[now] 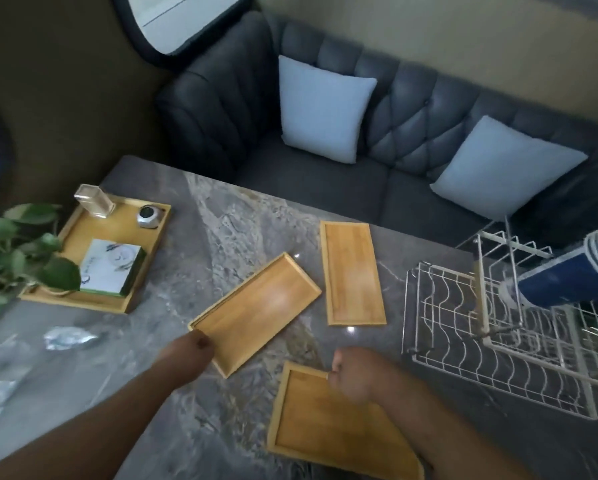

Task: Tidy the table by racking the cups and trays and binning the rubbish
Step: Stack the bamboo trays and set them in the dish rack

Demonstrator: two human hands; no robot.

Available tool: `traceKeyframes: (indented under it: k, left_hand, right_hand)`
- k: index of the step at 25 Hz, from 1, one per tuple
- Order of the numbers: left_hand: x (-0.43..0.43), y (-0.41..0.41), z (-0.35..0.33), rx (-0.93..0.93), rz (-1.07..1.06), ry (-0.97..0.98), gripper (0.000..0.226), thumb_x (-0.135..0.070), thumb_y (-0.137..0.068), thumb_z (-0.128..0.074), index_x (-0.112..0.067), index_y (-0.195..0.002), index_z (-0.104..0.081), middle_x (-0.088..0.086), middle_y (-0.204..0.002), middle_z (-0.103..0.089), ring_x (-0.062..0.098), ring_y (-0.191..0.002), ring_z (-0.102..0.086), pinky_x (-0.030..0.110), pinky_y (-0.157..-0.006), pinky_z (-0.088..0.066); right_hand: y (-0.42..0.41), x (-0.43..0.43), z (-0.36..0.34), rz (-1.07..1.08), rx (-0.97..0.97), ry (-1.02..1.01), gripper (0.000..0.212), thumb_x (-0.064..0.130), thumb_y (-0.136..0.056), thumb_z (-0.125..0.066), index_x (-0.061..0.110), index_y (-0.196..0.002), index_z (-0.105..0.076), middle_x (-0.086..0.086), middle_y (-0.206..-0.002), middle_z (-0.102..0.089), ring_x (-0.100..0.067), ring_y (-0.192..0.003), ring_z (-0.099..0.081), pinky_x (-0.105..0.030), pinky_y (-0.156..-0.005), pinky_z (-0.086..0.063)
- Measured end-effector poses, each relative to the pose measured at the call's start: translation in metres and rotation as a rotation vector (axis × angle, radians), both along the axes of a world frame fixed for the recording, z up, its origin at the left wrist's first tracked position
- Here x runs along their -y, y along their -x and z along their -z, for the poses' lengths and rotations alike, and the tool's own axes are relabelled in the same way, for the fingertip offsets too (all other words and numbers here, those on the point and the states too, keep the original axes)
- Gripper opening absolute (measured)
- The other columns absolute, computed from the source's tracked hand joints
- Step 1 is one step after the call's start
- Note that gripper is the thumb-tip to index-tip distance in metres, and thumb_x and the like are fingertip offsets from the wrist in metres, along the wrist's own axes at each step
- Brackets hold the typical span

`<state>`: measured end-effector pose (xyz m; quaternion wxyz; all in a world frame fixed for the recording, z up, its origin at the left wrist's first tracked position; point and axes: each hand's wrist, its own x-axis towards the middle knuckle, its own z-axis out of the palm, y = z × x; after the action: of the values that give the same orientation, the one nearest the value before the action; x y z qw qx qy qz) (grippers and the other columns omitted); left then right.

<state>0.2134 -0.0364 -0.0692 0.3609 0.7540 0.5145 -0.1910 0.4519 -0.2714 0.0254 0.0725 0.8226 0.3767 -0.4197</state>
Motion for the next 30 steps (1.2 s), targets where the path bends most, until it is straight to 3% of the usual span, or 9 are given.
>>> traceKeyframes:
  k: [4, 10, 14, 18, 21, 23, 25, 28, 30]
  left_hand:
    - [-0.034, 0.030, 0.000, -0.032, -0.004, -0.077, 0.031, -0.040, -0.088, -0.059, -0.026, -0.113, -0.068, 0.009, -0.114, -0.070, 0.030, -0.102, -0.067, 0.036, -0.087, -0.053]
    - [-0.050, 0.036, -0.001, -0.010, -0.071, -0.129, 0.026, -0.044, -0.088, -0.054, -0.030, -0.106, -0.067, 0.007, -0.111, -0.058, 0.033, -0.100, -0.066, 0.041, -0.093, -0.053]
    - [-0.049, 0.027, -0.002, -0.002, -0.111, -0.188, 0.034, -0.045, -0.087, -0.055, -0.026, -0.111, -0.069, 0.006, -0.113, -0.064, 0.030, -0.099, -0.066, 0.037, -0.087, -0.053]
    - [-0.036, 0.019, -0.013, 0.083, -0.258, -0.116, 0.029, -0.046, -0.079, -0.055, -0.036, -0.106, -0.064, -0.004, -0.100, -0.062, 0.021, -0.084, -0.060, 0.032, -0.073, -0.047]
    - [-0.036, 0.021, -0.020, 0.267, -0.488, -0.049, 0.026, -0.027, -0.086, -0.060, -0.038, -0.110, -0.057, -0.005, -0.110, -0.061, 0.023, -0.092, -0.064, 0.039, -0.078, -0.056]
    - [-0.036, 0.019, -0.025, 0.362, -0.639, -0.022, 0.038, -0.017, -0.088, -0.060, -0.032, -0.123, -0.054, -0.002, -0.113, -0.064, 0.025, -0.095, -0.065, 0.047, -0.082, -0.059]
    - [-0.036, 0.010, -0.032, 0.388, -0.775, -0.013, 0.051, -0.015, -0.088, -0.065, -0.025, -0.137, -0.054, 0.002, -0.116, -0.063, 0.024, -0.093, -0.064, 0.043, -0.080, -0.058]
    - [-0.029, -0.005, -0.041, 0.393, -0.781, -0.033, 0.052, -0.019, -0.087, -0.070, -0.022, -0.138, -0.061, 0.008, -0.119, -0.067, 0.024, -0.090, -0.066, 0.039, -0.076, -0.058]
    - [-0.021, -0.013, -0.049, 0.385, -0.736, -0.069, 0.047, -0.023, -0.087, -0.071, -0.023, -0.134, -0.065, 0.005, -0.111, -0.069, 0.026, -0.091, -0.068, 0.042, -0.078, -0.060]
  right_hand:
    - [0.006, -0.054, 0.009, -0.036, 0.039, -0.055, 0.030, 0.039, -0.094, -0.052, 0.012, -0.103, -0.063, -0.010, -0.106, -0.068, -0.030, -0.101, -0.065, -0.040, -0.082, -0.052]
    - [0.020, -0.102, 0.035, 0.143, 0.009, -0.058, 0.057, 0.039, -0.088, -0.052, 0.025, -0.142, -0.039, -0.006, -0.131, -0.060, -0.029, -0.116, -0.059, -0.043, -0.096, -0.051]
    - [0.025, -0.116, 0.048, 0.195, -0.052, -0.040, 0.072, 0.040, -0.092, -0.051, 0.026, -0.156, -0.020, -0.007, -0.150, -0.048, -0.028, -0.128, -0.053, -0.038, -0.102, -0.047]
    - [0.021, -0.111, 0.043, 0.352, -0.087, -0.105, 0.067, 0.036, -0.093, -0.053, 0.032, -0.154, -0.025, -0.005, -0.146, -0.051, -0.026, -0.119, -0.058, -0.032, -0.084, -0.049]
    - [0.014, -0.103, 0.036, 0.473, -0.148, -0.203, 0.061, 0.029, -0.093, -0.054, 0.029, -0.150, -0.032, 0.001, -0.122, -0.059, -0.018, -0.097, -0.063, -0.027, -0.066, -0.048]
    - [0.012, -0.099, 0.034, 0.544, -0.150, -0.242, 0.060, 0.028, -0.095, -0.054, 0.024, -0.151, -0.031, -0.002, -0.126, -0.059, -0.019, -0.099, -0.063, -0.026, -0.067, -0.046]
    - [0.010, -0.093, 0.031, 0.558, -0.138, -0.256, 0.054, 0.024, -0.095, -0.053, 0.019, -0.147, -0.038, -0.006, -0.124, -0.063, -0.024, -0.101, -0.064, -0.029, -0.072, -0.046]
    - [0.004, -0.079, 0.027, 0.577, -0.116, -0.296, 0.028, 0.016, -0.094, -0.052, 0.017, -0.120, -0.062, -0.003, -0.105, -0.068, -0.019, -0.087, -0.063, -0.030, -0.072, -0.050]
    - [-0.001, -0.066, 0.020, 0.628, -0.076, -0.342, 0.012, 0.017, -0.094, -0.053, 0.021, -0.103, -0.060, 0.000, -0.095, -0.067, -0.014, -0.078, -0.061, -0.030, -0.068, -0.050]
